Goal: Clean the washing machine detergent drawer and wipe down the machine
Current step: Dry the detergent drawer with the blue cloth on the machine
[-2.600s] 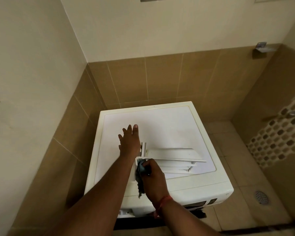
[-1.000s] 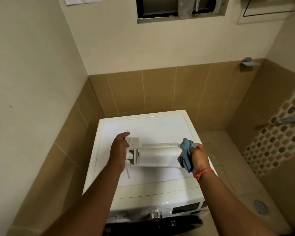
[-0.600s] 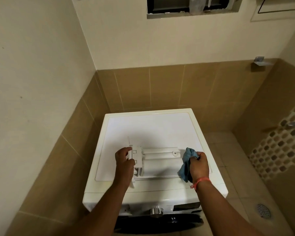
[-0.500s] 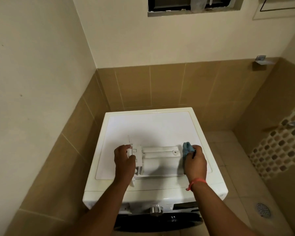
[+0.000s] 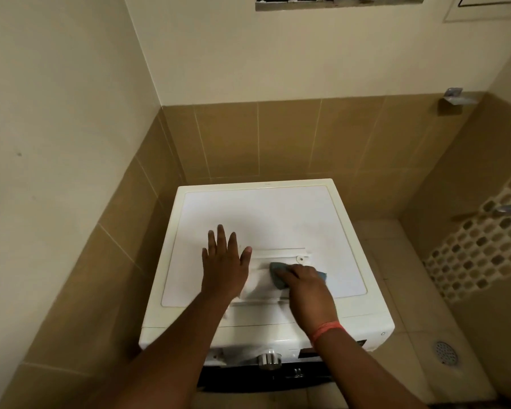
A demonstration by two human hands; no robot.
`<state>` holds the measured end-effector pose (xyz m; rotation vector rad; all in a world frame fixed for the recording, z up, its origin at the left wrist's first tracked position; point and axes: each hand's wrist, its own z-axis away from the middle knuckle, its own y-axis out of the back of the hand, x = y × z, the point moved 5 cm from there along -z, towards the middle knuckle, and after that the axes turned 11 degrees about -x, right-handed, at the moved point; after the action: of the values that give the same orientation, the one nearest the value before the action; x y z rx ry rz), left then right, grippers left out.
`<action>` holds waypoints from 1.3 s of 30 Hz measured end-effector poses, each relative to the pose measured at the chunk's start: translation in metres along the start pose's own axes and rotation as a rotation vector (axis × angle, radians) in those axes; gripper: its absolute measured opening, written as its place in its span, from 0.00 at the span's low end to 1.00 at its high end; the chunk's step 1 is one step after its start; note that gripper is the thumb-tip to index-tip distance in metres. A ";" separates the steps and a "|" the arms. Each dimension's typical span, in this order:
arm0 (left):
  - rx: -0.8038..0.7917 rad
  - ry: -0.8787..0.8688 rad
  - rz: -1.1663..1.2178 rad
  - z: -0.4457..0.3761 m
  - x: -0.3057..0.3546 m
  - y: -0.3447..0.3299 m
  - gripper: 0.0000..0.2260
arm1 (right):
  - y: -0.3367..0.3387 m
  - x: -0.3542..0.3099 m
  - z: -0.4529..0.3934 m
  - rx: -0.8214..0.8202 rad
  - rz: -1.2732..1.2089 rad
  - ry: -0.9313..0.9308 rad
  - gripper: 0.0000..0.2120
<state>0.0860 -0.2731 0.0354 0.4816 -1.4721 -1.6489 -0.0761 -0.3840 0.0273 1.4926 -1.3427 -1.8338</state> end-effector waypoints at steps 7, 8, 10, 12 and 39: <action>0.009 0.020 0.018 0.002 0.003 0.002 0.36 | -0.020 -0.054 -0.018 -0.143 0.016 0.136 0.25; 0.009 0.020 0.037 0.002 0.002 0.003 0.37 | -0.021 -0.057 -0.019 -0.153 0.013 0.166 0.24; 0.006 0.014 0.070 0.003 0.003 0.003 0.37 | -0.014 -0.048 -0.018 -0.154 0.041 0.157 0.26; 0.005 0.006 0.089 0.003 0.003 0.003 0.37 | -0.005 -0.029 -0.014 -0.111 0.094 0.076 0.28; 0.005 0.023 0.269 0.005 0.002 0.007 0.35 | -0.016 -0.038 -0.026 -0.205 -0.109 0.101 0.23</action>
<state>0.0831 -0.2709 0.0433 0.2891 -1.4547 -1.4233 -0.0359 -0.3574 0.0340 1.5522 -1.0112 -1.8718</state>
